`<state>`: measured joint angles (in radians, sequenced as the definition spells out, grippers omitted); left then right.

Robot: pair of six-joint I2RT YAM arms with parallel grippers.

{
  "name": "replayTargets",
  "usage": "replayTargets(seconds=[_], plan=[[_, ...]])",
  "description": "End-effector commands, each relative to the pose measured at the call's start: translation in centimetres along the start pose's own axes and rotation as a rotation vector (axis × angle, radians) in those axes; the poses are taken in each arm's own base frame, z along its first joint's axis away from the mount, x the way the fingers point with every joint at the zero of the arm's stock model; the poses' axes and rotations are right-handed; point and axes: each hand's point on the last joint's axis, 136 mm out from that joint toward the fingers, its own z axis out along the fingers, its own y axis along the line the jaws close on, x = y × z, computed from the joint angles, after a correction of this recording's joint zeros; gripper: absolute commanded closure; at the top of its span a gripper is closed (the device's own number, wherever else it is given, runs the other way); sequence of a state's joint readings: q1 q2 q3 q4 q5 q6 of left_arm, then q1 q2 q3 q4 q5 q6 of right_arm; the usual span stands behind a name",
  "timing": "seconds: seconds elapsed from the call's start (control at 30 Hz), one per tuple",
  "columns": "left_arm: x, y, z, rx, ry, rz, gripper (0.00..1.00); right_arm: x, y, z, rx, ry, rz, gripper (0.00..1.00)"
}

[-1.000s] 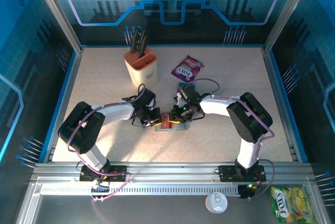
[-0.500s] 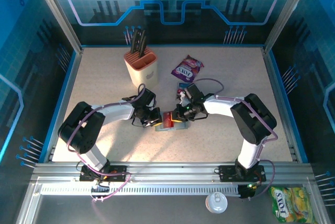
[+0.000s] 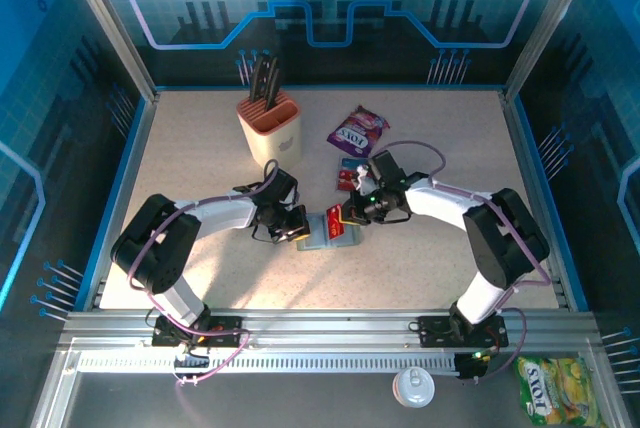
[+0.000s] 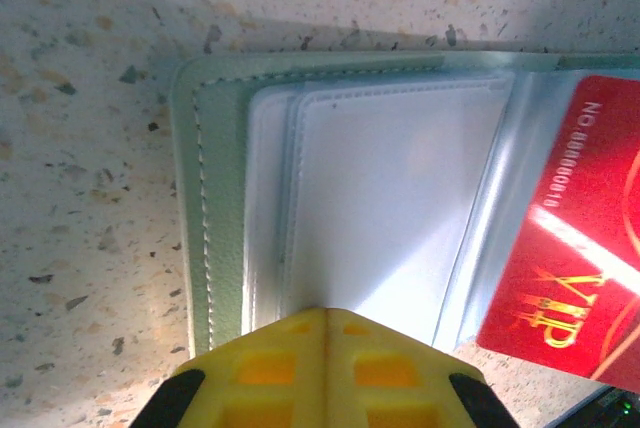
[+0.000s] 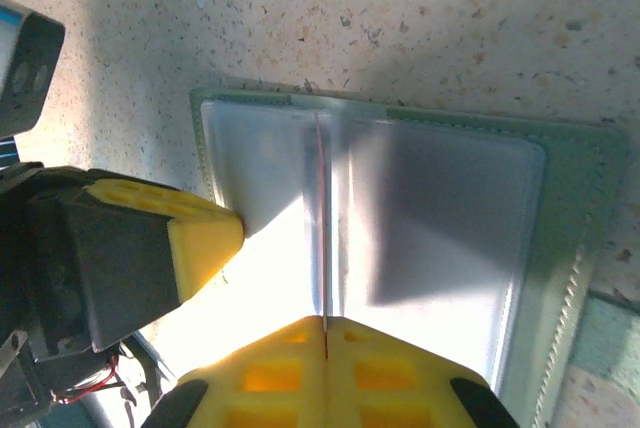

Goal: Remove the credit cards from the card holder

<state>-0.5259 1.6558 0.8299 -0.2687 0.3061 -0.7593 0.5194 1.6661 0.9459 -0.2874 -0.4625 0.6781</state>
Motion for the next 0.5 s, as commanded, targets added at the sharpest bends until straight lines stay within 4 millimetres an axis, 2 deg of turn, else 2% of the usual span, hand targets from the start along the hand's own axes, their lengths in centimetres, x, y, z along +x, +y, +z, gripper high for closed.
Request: replayTargets(seconds=[0.0,0.2,0.33,0.47], plan=[[0.4,1.7,-0.1,-0.097,0.013,0.007,1.0,-0.6,0.5,-1.9,0.036,-0.014,-0.068,0.96],[-0.1,0.8,-0.8,-0.08,-0.004,0.031,1.0,-1.9,-0.1,-4.3,0.173,-0.011,-0.22,0.98],[-0.5,-0.4,-1.6,-0.053,-0.008,0.054,0.98,-3.1,0.0,-6.1,0.271,0.011,-0.425,0.97],[-0.6,-1.1,-1.9,-0.035,-0.009,0.069,0.96,-3.7,-1.2,-7.2,0.39,0.114,-0.609,0.95]])
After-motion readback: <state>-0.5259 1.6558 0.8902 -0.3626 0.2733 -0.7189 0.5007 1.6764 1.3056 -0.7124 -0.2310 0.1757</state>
